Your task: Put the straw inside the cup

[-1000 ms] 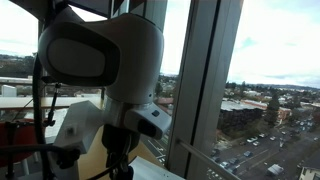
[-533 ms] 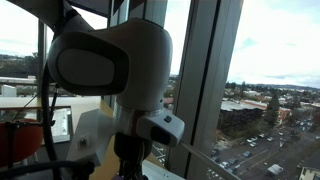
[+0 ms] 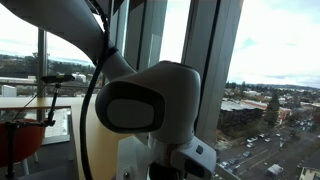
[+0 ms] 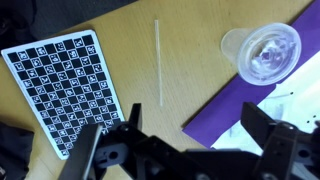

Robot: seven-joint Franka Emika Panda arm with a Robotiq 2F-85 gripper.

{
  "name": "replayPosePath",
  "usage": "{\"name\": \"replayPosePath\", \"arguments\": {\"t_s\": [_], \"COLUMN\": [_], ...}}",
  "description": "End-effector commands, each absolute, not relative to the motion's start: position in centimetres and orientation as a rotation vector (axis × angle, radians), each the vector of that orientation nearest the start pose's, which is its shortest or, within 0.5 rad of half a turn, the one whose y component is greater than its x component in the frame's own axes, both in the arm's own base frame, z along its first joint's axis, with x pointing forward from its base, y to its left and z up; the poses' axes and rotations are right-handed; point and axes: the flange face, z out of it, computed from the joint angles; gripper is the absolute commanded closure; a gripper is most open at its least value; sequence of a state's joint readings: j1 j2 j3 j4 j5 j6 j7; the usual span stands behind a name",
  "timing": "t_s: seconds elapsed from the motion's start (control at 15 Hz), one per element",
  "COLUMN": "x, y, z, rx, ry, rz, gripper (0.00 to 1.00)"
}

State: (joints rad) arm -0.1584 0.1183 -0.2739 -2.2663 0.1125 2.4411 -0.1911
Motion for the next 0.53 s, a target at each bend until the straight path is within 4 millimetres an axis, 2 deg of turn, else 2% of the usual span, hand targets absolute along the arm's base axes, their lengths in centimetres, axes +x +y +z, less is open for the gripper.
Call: {"name": "replayPosePath", "arguments": {"t_s": [0.0, 0.13, 0.47], "x": [52.7, 54.2, 56.5], "y": [-23.5, -23.7, -25.4], "z": [27.9, 26.1, 19.9], "rx": [-3.058, -3.055, -3.062], "ry": [0.574, 0.561, 0.513], "rz": [-0.084, -0.051, 0.044], "gripper": [0.0, 0.0, 0.0]}}
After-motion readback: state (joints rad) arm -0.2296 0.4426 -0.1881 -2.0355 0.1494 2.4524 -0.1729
